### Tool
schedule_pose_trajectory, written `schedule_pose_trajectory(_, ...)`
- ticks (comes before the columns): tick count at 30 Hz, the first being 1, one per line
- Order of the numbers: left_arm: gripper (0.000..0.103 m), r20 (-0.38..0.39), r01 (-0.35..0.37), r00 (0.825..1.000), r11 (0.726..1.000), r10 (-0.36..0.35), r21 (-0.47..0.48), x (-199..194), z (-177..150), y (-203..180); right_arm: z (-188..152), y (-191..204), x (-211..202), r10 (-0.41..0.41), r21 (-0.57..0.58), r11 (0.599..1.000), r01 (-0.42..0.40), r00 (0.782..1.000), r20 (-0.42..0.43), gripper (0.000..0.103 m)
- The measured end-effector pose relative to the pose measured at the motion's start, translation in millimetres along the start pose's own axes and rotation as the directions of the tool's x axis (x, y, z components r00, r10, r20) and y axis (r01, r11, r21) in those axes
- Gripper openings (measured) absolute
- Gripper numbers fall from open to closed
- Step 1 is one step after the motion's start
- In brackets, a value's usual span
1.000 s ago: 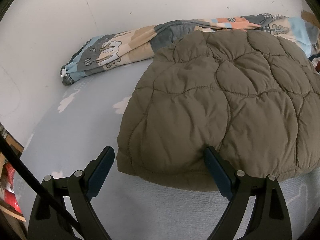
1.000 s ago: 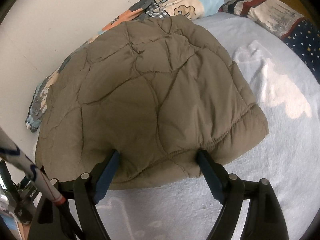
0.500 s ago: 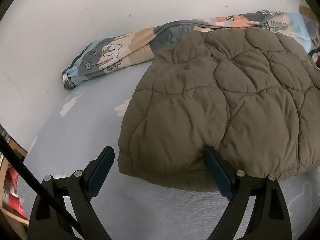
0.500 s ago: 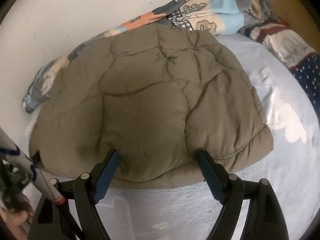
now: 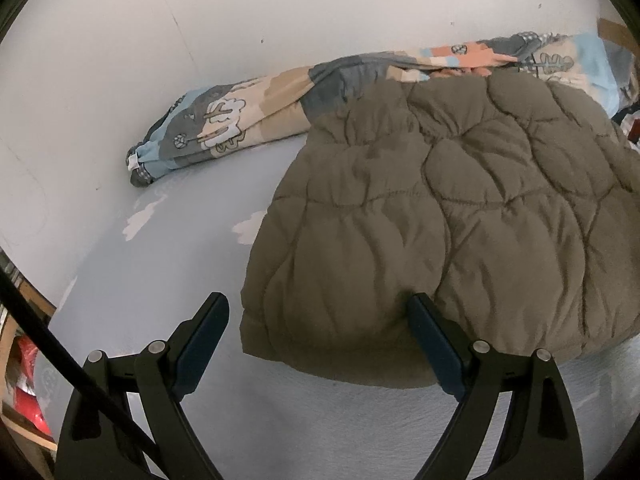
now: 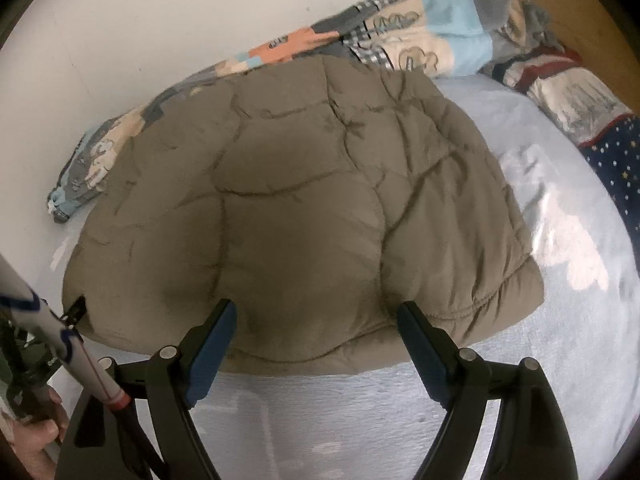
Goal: Fold large clothes
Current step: 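Press and smooth the folded jacket edge with both grippers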
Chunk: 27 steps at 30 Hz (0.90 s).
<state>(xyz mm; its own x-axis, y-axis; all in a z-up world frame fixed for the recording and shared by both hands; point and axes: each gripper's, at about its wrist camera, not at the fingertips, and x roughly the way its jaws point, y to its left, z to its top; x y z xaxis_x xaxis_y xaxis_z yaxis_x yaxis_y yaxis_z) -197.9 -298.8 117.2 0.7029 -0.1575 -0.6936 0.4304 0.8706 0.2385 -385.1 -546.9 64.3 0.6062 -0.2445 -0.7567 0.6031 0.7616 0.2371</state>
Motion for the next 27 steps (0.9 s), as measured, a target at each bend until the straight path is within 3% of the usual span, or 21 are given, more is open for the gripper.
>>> schedule_pose_trajectory(6, 0.091, 0.04, 0.022, 0.999, 1.0, -0.022, -0.014, -14.0, 6.2, -0.1, 3.6, 13.4, -16.6, 0.018, -0.042, 0.999, -0.016, 0.998, 0.06, 0.087)
schedule_pose_trajectory(19, 0.091, 0.075, 0.029, 0.997, 0.999, -0.028, -0.017, -24.1, 8.1, -1.1, 4.0, 19.0, -18.5, 0.038, -0.052, 0.998, -0.035, 0.997, 0.065, 0.087)
schedule_pose_trajectory(25, 0.091, 0.07, 0.03, 0.997, 0.999, -0.029, -0.02, -23.9, 7.0, -1.6, 2.6, 22.4, -16.8, 0.041, -0.066, 0.997, -0.037, 0.997, 0.06, 0.087)
schedule_pose_trajectory(27, 0.091, 0.032, 0.066, 0.997, 0.997, -0.064, -0.049, -18.3, 7.0, 2.7, 2.4, 21.4, -15.6, 0.034, -0.065, 0.997, -0.031, 0.998, 0.057, 0.087)
